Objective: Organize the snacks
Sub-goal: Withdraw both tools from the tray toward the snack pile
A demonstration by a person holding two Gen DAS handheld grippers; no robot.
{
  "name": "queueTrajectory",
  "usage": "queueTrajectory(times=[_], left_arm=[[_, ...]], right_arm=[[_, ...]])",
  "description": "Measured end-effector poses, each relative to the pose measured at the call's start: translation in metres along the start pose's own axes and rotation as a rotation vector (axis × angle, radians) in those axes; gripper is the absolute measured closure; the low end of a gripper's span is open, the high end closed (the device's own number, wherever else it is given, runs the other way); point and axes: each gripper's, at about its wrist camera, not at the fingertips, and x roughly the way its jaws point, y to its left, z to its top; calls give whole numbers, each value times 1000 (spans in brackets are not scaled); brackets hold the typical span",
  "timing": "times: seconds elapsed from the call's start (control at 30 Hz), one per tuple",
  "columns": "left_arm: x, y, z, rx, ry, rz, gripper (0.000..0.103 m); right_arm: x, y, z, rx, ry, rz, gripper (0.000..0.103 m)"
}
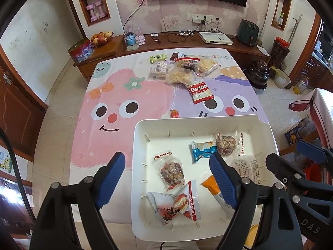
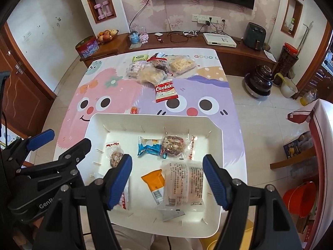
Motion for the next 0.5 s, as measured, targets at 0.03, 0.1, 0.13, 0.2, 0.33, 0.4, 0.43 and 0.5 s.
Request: queueTrajectory(times=[0.03, 0.1, 0.13, 0.2, 0.33, 0.4, 0.43, 0.5], left_arm=[[-1, 1, 0, -1, -2, 1, 21], [-1, 4, 1, -4, -4, 3, 21], [-2, 5, 0, -4, -4, 4, 21], [-1, 7, 0, -7, -1, 4, 21], [-1, 9, -1, -13, 0, 5, 21], [-1, 11, -2, -14, -3, 1, 21], [0, 12, -2, -19, -2, 2, 21], [2, 15, -2, -32, 0, 3, 21]], right_arm=[[0, 1, 0, -1, 0, 0, 32], [0, 1, 0, -3, 0, 1, 32], [0, 3, 0, -6, 1, 2, 32], [1, 5, -1, -11, 3, 1, 32], [2, 9, -1, -15, 8, 3, 32], [4, 10, -1, -16, 13, 6, 32], [4, 10, -1, -17, 15, 6, 32], [6, 12, -1, -21, 20, 8, 32]])
